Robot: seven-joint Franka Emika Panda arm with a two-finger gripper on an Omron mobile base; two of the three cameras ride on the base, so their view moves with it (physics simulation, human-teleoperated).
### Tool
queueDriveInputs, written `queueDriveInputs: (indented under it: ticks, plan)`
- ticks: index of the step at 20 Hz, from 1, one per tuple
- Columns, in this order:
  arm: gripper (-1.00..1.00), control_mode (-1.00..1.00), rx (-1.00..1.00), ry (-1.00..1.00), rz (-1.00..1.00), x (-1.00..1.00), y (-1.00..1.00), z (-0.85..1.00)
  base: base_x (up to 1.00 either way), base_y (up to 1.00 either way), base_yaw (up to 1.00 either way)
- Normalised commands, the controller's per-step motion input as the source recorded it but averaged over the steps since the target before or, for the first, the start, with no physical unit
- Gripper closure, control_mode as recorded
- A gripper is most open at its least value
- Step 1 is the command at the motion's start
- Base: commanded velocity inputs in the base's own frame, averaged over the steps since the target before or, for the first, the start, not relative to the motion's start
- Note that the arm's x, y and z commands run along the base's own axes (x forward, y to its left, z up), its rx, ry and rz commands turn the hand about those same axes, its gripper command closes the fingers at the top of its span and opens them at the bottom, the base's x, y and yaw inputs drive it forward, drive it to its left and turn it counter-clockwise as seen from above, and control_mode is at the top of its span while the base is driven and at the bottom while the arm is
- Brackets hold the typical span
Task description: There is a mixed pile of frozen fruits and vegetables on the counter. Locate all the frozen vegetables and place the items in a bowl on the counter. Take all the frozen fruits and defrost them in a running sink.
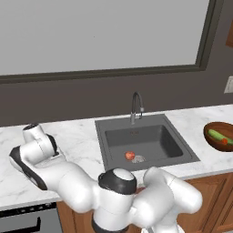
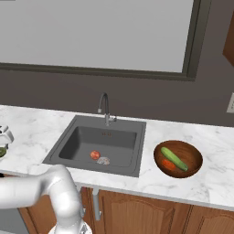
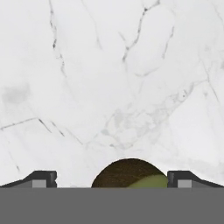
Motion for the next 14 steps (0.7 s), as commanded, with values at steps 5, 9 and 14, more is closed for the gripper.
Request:
queueDriveInputs:
  ticks: [5, 9, 14]
  plan:
    - [-1.0, -1.0, 0.0, 0.0, 0.0, -0.14, 0.0, -0.2, 0.0, 0.0, 0.0]
    - [-1.0, -1.0, 0.0, 0.0, -0.02, -0.13, 0.0, -0.13, 0.0, 0.0, 0.0]
    - [1.0, -1.0, 0.0, 0.0, -0.04, -0.09, 0.01, -0.14, 0.0, 0.0, 0.0]
